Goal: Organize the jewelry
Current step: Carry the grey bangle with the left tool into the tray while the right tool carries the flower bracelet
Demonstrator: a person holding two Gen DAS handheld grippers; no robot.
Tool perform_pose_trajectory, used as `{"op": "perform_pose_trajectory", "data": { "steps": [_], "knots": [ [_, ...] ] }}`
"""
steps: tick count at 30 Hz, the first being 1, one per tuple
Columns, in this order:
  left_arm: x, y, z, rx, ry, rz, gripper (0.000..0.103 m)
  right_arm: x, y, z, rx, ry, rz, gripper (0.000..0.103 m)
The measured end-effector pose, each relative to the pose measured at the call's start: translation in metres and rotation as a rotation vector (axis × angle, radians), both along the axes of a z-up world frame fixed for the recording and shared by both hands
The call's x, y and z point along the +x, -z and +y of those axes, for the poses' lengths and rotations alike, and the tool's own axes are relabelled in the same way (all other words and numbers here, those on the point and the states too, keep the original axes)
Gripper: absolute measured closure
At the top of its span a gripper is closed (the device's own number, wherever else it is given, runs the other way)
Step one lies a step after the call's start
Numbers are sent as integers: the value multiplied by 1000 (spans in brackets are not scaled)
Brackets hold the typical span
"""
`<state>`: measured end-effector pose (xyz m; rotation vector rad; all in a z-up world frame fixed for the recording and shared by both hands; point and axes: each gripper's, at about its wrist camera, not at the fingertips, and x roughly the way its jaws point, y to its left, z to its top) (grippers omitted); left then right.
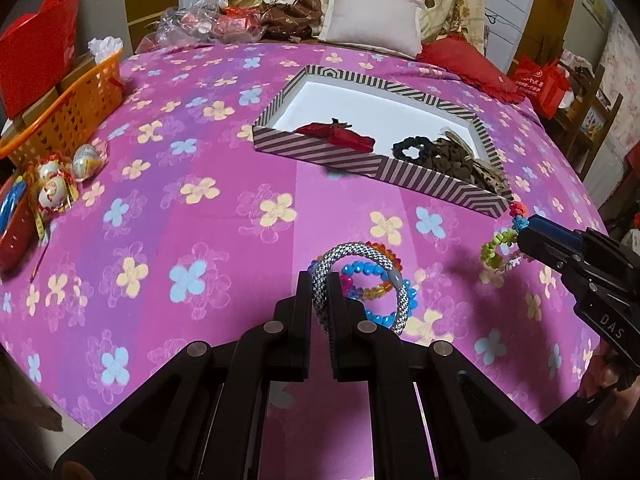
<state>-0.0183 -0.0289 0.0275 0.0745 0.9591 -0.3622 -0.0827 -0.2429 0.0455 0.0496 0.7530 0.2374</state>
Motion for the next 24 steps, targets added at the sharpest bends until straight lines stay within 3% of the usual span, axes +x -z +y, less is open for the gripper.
{"op": "perform_pose_trajectory", "data": {
  "steps": [24],
  "knots": [
    [37,-26,-24,-8,11,-35,97,21,-14,-13,-6,23,-16,80]
  ]
}}
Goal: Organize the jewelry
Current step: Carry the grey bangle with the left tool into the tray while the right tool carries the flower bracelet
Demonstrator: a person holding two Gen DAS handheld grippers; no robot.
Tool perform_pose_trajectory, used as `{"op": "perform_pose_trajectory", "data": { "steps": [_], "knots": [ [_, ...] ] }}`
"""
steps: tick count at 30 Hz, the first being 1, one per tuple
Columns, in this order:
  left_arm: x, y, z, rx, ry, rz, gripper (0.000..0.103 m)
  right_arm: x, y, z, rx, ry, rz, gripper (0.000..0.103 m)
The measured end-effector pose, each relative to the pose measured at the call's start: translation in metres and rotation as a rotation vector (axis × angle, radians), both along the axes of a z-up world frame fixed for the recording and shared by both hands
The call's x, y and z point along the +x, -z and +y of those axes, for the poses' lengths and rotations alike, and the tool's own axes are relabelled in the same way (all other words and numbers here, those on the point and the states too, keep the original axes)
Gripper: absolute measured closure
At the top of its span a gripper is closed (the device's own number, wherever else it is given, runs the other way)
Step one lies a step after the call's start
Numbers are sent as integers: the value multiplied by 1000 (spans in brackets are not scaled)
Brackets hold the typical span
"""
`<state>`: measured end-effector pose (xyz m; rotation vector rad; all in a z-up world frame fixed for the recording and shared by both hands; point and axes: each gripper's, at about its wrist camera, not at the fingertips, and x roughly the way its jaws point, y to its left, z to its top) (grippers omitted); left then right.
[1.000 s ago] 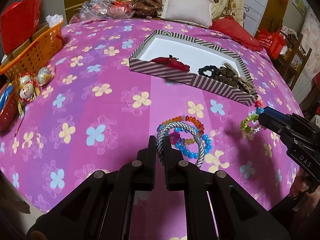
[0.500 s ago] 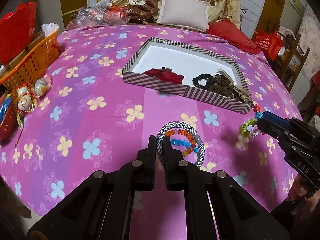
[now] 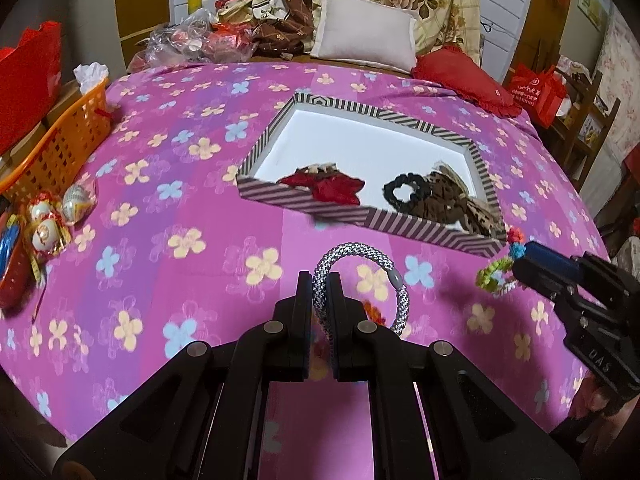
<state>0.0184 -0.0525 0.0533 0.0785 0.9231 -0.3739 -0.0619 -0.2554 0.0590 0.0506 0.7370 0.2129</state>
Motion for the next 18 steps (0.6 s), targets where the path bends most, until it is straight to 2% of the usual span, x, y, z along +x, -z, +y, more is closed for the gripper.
{"op": "perform_pose_trajectory", "data": {
  "steps": [18],
  "knots": [
    [36,-14,-36,32,13,-47,97,29,-6,-13,0,18,-3,80]
  ]
}}
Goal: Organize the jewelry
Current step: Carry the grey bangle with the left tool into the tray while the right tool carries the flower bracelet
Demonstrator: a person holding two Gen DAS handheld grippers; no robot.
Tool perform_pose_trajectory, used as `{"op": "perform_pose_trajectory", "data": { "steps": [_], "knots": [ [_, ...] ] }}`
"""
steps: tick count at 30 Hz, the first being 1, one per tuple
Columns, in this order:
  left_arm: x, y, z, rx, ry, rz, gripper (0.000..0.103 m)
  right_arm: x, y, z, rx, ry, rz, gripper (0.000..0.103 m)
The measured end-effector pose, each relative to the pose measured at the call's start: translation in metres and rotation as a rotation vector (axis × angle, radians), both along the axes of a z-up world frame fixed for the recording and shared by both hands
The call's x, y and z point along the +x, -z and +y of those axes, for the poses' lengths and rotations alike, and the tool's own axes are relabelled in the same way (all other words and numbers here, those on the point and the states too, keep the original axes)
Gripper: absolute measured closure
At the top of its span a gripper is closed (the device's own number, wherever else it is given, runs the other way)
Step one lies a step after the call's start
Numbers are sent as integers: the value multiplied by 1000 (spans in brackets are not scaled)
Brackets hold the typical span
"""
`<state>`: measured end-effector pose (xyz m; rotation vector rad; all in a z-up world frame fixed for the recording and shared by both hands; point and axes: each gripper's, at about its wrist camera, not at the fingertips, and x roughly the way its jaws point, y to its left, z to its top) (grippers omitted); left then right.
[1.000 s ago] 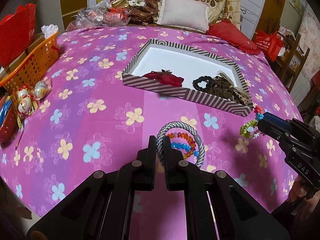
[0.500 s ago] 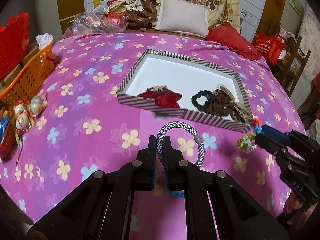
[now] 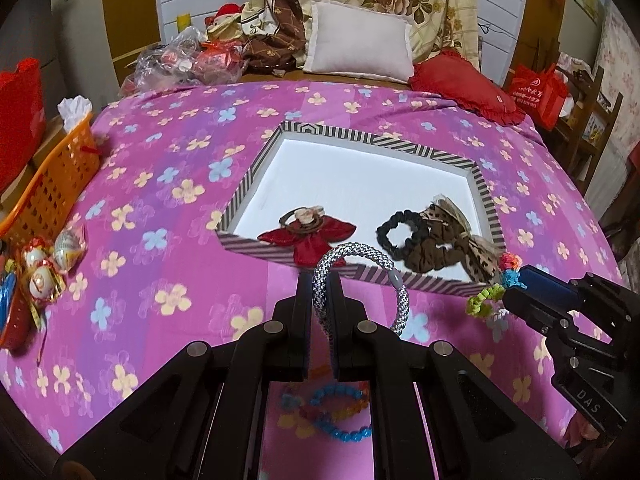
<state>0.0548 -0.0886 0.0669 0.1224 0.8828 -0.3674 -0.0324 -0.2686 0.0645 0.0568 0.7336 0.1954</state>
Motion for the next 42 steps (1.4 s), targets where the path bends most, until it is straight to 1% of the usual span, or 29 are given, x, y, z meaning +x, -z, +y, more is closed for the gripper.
{"op": "perform_pose_trajectory", "data": {
  "steps": [12,25,32,42],
  "knots": [
    [19,4,-20,22,3,4,97,21,-3,-11,0,13,1,80],
    [37,8,-30,34,-11,8,97,36,2,-19,6,22,16,80],
    [49,12,-36,40,-15,23,97,46,7,-25,23,35,28,80],
    [71,24,-50,31,-18,73,97,70,18,-31,47,35,62,80]
  ]
}}
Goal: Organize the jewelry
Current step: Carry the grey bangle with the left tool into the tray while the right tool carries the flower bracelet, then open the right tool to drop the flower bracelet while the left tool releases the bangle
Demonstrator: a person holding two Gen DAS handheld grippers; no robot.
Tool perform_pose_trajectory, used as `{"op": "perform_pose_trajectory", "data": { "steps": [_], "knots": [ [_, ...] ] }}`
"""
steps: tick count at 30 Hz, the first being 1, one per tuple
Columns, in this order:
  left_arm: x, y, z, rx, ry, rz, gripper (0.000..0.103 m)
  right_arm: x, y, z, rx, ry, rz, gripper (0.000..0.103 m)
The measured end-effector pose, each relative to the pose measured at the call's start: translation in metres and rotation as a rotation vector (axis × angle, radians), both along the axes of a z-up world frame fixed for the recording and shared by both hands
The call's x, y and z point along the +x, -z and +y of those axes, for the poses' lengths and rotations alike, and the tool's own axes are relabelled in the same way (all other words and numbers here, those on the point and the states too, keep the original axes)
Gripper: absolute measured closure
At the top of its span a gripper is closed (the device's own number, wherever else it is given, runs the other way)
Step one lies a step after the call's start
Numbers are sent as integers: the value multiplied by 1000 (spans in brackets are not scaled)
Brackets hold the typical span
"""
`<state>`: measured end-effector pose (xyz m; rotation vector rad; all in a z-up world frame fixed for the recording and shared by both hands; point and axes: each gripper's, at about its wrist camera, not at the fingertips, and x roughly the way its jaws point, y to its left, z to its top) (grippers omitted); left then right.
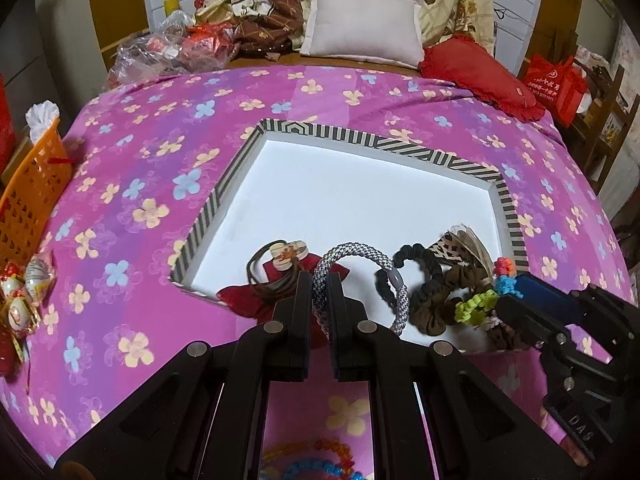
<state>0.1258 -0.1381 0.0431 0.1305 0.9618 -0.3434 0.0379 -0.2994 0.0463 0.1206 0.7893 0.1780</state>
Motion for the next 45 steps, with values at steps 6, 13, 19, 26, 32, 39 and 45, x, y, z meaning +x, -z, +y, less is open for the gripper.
{"op": "perform_pose_trajectory", "data": {
  "steps": [6,13,19,26,32,39,45],
  "knots": [
    [11,14,-9,9,-4,33,97,18,14,0,8,0,30,80],
    [24,36,-14,24,-23,78,97,36,37,-7,19,18,76,80],
    [30,50,-14,34,-36,101,97,43,51,-11,21,27,102,80],
    [33,58,-13,35,-47,121,97,45,60,-11,18,28,114,80],
    [30,61,-11,37,-47,124,97,39,58,-10,22,34,109,55],
    [16,61,-9,42,-40,119,97,24,53,-10,36,33,103,55],
    [3,55,-6,35,-35,93,94,9,42,-9,46,37,90,51]
  ]
}}
